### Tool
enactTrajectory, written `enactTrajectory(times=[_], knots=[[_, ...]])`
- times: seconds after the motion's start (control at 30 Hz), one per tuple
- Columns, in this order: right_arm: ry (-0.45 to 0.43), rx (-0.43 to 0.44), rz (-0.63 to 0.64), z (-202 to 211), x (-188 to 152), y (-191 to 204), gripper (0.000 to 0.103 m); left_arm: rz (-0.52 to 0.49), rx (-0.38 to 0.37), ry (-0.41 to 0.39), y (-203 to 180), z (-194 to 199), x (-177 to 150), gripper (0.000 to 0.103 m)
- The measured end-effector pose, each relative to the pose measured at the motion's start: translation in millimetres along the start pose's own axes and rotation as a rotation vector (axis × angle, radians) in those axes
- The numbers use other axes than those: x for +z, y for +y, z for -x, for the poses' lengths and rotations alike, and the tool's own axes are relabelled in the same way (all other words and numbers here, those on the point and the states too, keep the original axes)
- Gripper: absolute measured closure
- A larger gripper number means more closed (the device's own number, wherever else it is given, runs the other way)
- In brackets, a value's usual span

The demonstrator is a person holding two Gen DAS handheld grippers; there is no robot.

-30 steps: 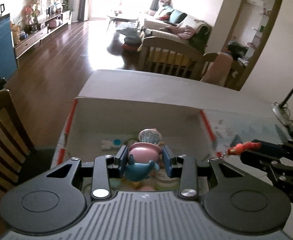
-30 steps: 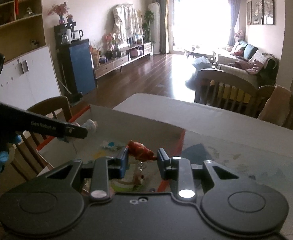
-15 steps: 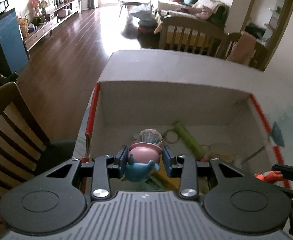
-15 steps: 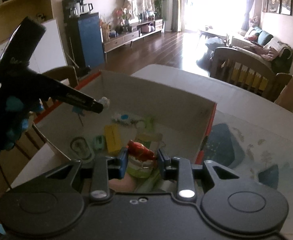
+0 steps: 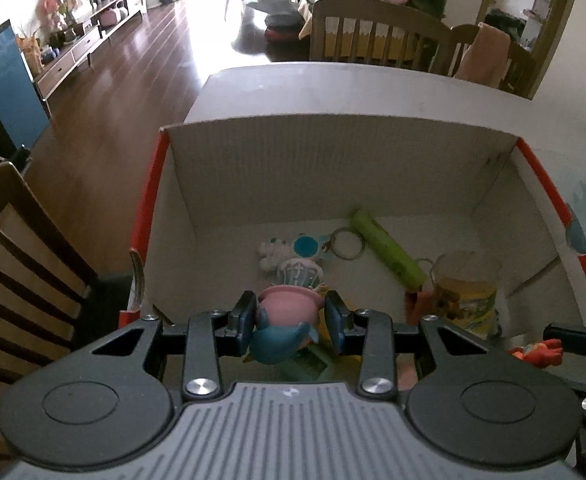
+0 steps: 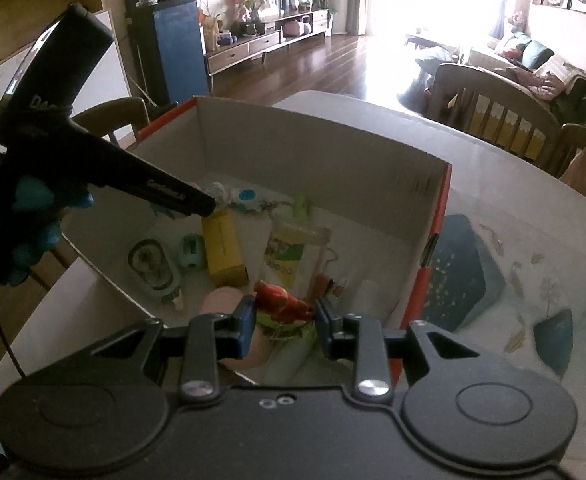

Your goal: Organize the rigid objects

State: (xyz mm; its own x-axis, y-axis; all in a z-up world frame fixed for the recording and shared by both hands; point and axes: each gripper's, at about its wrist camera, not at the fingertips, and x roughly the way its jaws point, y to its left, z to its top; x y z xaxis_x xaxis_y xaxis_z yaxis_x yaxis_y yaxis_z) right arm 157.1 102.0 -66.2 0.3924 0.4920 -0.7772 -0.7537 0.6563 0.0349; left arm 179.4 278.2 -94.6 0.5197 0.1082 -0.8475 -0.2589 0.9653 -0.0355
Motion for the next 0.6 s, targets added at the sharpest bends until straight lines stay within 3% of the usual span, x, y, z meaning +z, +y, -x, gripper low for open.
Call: enactTrajectory(times=[0.47, 0.6], knots=[[-0.012, 0.018, -0.034, 5, 1, -6, 0.057, 0.001, 0.000, 0.008, 1, 5, -3, 0.066], [-0.036, 0.019, -0.052, 13, 3, -9, 0.054, -0.006, -0.003, -0.013, -2, 16, -5, 0.061]])
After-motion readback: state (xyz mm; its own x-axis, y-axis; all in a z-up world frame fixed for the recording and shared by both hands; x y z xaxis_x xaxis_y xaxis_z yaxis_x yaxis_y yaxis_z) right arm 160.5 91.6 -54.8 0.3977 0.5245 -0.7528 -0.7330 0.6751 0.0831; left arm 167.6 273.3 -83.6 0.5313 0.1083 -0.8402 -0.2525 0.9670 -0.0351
